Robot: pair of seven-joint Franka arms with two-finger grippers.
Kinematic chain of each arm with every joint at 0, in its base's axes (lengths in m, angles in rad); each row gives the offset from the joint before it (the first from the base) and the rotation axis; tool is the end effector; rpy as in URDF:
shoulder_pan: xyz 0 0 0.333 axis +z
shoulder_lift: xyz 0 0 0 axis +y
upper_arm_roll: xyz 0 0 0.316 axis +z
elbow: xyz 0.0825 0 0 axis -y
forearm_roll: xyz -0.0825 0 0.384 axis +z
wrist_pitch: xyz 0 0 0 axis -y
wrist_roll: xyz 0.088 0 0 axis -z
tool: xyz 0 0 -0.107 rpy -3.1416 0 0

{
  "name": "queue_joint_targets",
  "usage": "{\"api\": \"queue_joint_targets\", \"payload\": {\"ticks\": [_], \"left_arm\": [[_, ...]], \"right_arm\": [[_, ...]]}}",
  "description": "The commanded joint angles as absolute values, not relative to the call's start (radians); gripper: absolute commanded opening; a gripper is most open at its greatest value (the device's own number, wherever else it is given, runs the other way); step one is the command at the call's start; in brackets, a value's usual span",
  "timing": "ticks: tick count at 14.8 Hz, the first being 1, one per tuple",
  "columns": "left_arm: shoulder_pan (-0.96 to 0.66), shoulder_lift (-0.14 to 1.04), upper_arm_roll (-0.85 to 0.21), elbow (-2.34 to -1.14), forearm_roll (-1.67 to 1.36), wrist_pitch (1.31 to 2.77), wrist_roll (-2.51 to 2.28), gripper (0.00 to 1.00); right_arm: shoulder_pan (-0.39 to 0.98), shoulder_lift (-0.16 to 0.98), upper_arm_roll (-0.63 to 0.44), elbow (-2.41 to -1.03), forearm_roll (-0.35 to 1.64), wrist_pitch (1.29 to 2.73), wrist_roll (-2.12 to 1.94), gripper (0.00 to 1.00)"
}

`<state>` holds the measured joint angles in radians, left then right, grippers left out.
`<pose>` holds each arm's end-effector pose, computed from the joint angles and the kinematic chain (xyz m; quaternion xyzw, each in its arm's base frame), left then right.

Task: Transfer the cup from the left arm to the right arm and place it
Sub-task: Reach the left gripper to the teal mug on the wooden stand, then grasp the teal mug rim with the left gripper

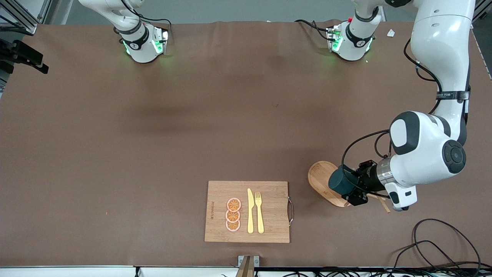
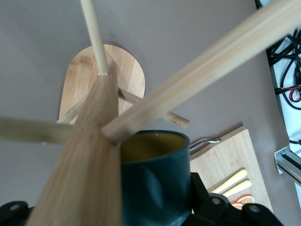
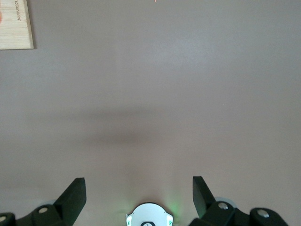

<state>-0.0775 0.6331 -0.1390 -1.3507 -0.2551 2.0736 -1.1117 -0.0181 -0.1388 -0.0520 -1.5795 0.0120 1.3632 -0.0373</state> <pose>0.7209 -0.1489 0.3676 0.8567 0.4900 -0.0584 0.1501 0.4863 -0.0349 0.6754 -0.9991 0.0150 0.0383 0.0116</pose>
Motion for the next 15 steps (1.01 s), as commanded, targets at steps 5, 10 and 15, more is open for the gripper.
{"api": "queue_joint_targets", "payload": {"ticks": [5, 10, 15], "left_arm": [[-0.104, 0.634, -0.16, -1.327, -0.279, 2.082, -1.134, 0.37], [-0.106, 0.592, -0.184, -1.327, -0.279, 2.057, -1.189, 0.32], [-0.136, 0.523, -0.277, -1.33, -0.25, 2.051, -1.345, 0.33]], "right_arm": [[-0.008, -0.16, -0.06, -1.592, 0.005, 1.359, -0.046, 1.0], [-0.009, -0.16, -0.06, -1.592, 0.005, 1.359, -0.046, 1.0], [-0.009, -0.16, -0.06, -1.594, 0.005, 1.359, -0.046, 1.0]]}}
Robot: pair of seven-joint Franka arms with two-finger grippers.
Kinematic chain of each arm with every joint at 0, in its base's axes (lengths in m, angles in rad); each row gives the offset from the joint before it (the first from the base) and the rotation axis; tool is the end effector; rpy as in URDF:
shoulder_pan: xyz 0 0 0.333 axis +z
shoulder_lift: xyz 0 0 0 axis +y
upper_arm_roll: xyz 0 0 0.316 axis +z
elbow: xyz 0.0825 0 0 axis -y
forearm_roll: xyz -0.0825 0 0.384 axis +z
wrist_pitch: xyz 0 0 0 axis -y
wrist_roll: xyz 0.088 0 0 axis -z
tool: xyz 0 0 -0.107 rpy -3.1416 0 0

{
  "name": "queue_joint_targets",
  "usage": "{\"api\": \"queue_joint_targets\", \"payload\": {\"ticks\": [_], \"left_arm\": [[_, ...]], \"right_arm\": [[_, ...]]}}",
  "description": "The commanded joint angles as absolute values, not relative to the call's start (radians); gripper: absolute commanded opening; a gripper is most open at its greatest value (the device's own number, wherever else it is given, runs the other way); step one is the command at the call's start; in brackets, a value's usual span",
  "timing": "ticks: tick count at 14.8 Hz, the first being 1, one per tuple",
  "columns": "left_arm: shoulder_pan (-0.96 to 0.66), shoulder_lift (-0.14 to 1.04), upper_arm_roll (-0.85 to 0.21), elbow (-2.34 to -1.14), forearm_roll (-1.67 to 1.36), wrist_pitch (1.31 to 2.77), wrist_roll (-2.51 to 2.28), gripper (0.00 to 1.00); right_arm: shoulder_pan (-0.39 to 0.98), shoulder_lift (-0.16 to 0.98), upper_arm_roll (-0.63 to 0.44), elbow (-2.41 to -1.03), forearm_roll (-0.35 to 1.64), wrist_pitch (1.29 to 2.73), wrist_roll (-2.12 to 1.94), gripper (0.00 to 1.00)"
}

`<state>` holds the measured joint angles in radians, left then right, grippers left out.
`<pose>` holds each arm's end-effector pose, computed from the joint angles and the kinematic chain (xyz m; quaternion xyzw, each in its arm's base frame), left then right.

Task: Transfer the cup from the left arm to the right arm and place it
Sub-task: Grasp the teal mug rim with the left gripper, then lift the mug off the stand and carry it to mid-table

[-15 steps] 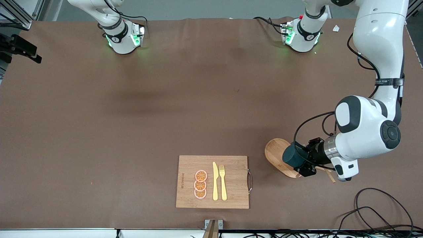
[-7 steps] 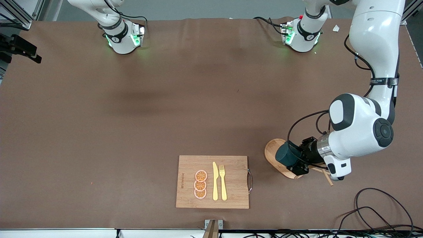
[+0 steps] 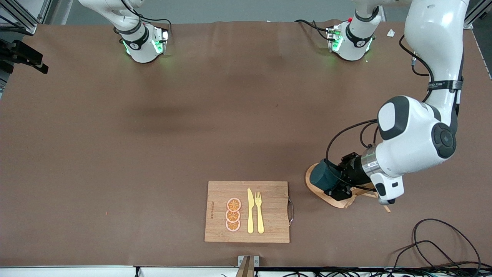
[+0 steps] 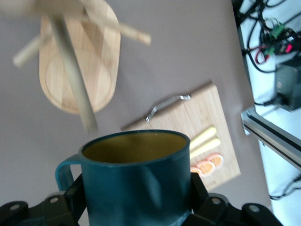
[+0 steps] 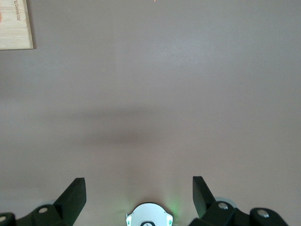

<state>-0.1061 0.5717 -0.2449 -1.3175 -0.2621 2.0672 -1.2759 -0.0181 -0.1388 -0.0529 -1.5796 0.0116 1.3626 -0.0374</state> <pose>0.6998 -0.2268 0.4352 0.8394 0.5028 -0.0680 0.1947 0.4862 -0.0354 0.6753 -0.9991 0.0154 0.0386 0.0115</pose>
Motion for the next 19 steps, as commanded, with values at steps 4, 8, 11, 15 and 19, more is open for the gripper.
{"api": "queue_joint_targets", "payload": {"ticks": [4, 8, 11, 15, 19], "left_arm": [[-0.329, 0.511, -0.282, -1.33, -0.03, 2.052, -1.488, 0.32], [-0.533, 0.522, -0.278, -1.333, 0.203, 2.074, -1.541, 0.32], [-0.658, 0.564, -0.281, -1.335, 0.453, 2.121, -1.662, 0.29], [-0.816, 0.676, -0.265, -1.335, 0.826, 2.255, -1.817, 0.27], [-0.89, 0.802, -0.265, -1.336, 1.395, 2.283, -2.06, 0.29]], "right_arm": [[-0.009, -0.16, -0.06, -1.592, 0.005, 1.358, -0.046, 1.0], [-0.009, -0.158, -0.061, -1.592, 0.005, 1.359, -0.046, 1.0], [-0.009, -0.158, -0.061, -1.592, 0.003, 1.359, -0.044, 1.0], [-0.008, -0.156, -0.061, -1.571, 0.005, 1.356, -0.032, 1.0], [-0.012, -0.152, -0.061, -1.569, 0.005, 1.358, -0.038, 1.0]]}}
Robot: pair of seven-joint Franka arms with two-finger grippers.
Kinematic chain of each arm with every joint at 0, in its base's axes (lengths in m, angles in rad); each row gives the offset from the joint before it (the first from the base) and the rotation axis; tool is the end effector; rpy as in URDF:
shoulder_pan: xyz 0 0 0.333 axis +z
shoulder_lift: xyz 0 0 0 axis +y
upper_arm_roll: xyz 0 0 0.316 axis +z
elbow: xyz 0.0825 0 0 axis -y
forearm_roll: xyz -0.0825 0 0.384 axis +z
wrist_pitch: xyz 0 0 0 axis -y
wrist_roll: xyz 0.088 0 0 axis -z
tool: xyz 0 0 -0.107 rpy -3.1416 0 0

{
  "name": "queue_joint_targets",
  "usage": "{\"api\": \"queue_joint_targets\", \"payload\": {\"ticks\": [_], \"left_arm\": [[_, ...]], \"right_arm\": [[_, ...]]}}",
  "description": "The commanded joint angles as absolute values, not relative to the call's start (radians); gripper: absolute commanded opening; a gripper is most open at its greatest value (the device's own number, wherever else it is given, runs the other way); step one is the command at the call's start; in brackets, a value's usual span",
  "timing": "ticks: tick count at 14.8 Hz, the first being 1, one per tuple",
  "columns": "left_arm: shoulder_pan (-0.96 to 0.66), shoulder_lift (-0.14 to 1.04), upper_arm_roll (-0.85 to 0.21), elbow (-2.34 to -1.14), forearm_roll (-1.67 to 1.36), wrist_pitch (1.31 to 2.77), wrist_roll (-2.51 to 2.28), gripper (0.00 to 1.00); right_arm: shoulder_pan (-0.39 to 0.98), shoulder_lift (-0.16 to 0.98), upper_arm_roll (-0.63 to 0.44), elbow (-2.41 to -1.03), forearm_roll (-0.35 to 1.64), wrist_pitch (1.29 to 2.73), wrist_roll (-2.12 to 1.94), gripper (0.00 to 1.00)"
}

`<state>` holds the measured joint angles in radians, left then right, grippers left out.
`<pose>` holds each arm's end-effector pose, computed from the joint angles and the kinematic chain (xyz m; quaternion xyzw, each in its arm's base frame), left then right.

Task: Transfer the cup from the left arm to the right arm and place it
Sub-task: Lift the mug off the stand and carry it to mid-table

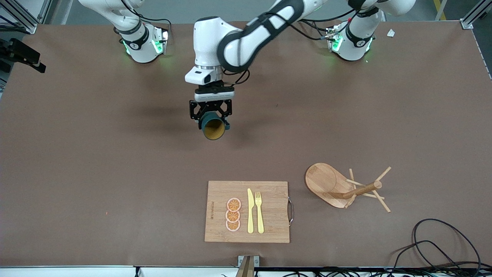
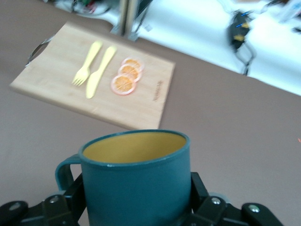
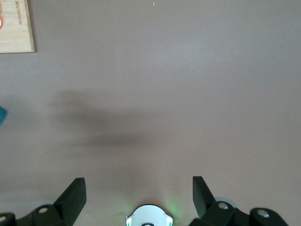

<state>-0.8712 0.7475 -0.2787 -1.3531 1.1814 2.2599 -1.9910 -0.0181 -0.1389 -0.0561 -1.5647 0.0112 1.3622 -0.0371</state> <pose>0.3797 -0.6598 0.3188 0.9129 0.1074 0.3835 0.0895 0.4857 -0.0372 0.6820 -0.9993 0.0172 0.0313 0.0111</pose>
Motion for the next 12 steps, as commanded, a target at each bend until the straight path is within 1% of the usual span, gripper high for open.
{"api": "queue_joint_targets", "payload": {"ticks": [1, 4, 6, 9, 12], "left_arm": [[-0.902, 0.827, -0.265, -1.338, 1.486, 2.281, -2.065, 0.29], [-0.933, 0.911, -0.246, -1.328, 1.714, 2.269, -2.085, 0.29], [-0.953, 0.937, -0.239, -1.336, 1.848, 2.238, -2.085, 0.3], [-0.963, 1.002, -0.238, -1.335, 2.0, 2.169, -2.086, 0.3], [-0.974, 1.038, -0.238, -1.335, 2.059, 2.1, -2.095, 0.3]], "right_arm": [[-0.015, -0.149, -0.063, -1.569, 0.003, 1.359, -0.04, 1.0], [-0.021, -0.141, -0.071, -1.571, 0.003, 1.359, -0.032, 1.0], [-0.038, -0.118, -0.071, -1.571, 0.005, 1.365, -0.032, 1.0], [-0.066, -0.032, -0.069, -1.562, 0.018, 1.368, -0.04, 1.0], [-0.08, 0.063, -0.071, -1.552, 0.0, 1.371, -0.044, 1.0]]}}
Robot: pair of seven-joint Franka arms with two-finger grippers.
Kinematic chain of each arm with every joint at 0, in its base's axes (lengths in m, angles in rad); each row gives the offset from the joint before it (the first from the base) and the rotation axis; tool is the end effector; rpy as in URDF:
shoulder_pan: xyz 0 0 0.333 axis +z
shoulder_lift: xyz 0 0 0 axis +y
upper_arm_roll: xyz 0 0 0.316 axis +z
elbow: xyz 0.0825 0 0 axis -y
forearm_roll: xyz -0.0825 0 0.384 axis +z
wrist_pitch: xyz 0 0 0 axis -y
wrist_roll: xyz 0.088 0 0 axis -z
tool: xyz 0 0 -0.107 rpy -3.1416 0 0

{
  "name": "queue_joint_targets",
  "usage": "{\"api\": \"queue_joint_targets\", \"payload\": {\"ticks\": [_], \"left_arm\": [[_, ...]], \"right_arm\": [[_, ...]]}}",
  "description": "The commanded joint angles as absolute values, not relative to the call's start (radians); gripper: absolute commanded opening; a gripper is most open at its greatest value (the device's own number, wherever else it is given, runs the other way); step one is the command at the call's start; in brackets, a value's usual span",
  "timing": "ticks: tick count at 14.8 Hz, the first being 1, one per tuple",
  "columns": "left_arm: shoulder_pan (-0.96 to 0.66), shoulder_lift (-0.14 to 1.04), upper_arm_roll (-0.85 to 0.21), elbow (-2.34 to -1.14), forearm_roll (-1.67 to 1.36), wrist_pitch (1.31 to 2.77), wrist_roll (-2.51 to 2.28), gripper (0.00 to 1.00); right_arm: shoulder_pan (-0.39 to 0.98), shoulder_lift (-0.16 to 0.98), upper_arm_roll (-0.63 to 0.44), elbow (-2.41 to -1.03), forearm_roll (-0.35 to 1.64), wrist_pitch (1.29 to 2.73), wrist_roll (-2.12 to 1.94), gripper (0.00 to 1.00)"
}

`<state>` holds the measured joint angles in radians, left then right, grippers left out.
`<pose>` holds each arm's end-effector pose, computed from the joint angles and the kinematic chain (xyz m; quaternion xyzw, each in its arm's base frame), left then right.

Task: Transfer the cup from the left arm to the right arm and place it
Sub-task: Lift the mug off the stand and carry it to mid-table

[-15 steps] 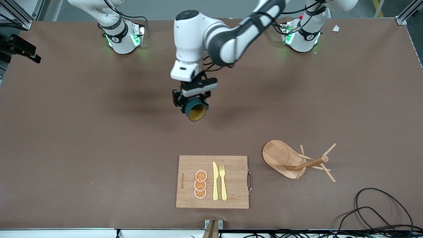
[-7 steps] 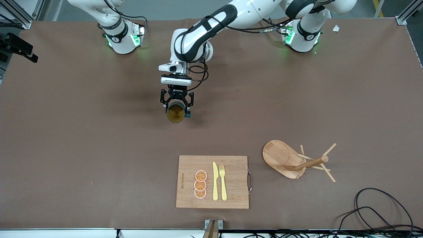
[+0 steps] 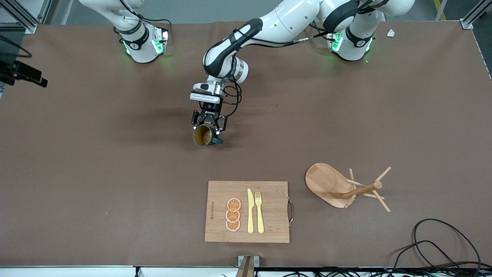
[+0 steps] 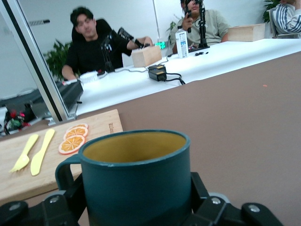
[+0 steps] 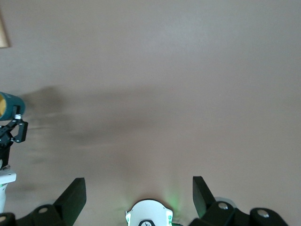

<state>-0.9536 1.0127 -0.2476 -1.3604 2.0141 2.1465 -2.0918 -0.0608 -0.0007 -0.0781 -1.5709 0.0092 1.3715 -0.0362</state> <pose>0.3441 -0.6613 0.1359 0.7813 -0.1820 0.5970 0.0103 0.5264 -0.0725 0.6095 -0.9938 0.0506 0.0984 0.0133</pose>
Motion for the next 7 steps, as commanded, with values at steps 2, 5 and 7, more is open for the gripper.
{"api": "queue_joint_targets", "payload": {"ticks": [2, 5, 7], "left_arm": [[-0.995, 1.057, -0.238, -1.333, 2.06, 2.071, -2.134, 0.3], [-1.025, 1.084, -0.238, -1.333, 2.06, 2.004, -2.175, 0.3], [-1.032, 1.092, -0.238, -1.335, 2.06, 1.971, -2.216, 0.3]], "right_arm": [[-0.095, 0.113, -0.071, -1.51, -0.002, 1.37, -0.048, 1.0], [-0.1, 0.124, -0.071, -1.508, 0.005, 1.406, -0.043, 1.0], [-0.11, 0.147, -0.071, -1.506, 0.005, 1.416, -0.048, 1.0]]}}
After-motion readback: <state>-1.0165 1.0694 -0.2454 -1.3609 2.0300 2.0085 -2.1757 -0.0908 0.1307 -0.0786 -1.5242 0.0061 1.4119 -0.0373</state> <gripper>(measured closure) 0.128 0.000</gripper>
